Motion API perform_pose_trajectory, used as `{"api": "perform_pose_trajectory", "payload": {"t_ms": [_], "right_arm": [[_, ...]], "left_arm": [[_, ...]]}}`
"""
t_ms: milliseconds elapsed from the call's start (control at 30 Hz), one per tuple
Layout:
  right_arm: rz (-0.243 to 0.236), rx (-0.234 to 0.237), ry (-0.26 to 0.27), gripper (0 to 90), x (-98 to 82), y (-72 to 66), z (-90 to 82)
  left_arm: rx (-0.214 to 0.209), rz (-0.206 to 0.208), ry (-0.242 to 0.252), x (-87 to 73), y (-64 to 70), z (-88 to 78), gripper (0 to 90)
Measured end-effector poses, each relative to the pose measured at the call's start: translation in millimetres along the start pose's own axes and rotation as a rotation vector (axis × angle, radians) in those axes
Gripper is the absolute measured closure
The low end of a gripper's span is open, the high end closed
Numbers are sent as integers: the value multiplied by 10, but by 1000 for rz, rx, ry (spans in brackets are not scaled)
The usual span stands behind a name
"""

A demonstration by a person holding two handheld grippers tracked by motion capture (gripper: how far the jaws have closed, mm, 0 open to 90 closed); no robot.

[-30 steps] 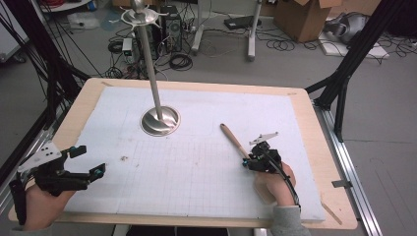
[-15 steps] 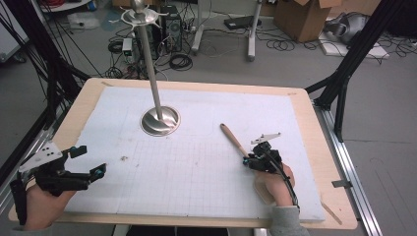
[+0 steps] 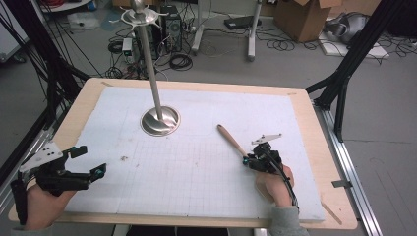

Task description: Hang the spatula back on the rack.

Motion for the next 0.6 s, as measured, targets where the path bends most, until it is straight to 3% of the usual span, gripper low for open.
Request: {"api": "perform_pose_trajectory", "payload": {"t_ms": [400, 600], "right_arm": [[-8, -11, 25, 786, 8, 22, -55], [-10, -4, 77, 786, 55, 23, -164]], "left_arm": [[-3, -1, 3, 4, 3, -4, 17], [-4, 0, 3, 7, 5, -6, 17]]}}
Point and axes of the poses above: each handheld gripper's, and its own axes: z roughly forward along the jaws, x roughly out of its top, y roughly to its right, the point moved 6 cm from there along z, roughly forward along the jaws, and after that the axes turned 5 degrees about -z, right-handed, at the moved point
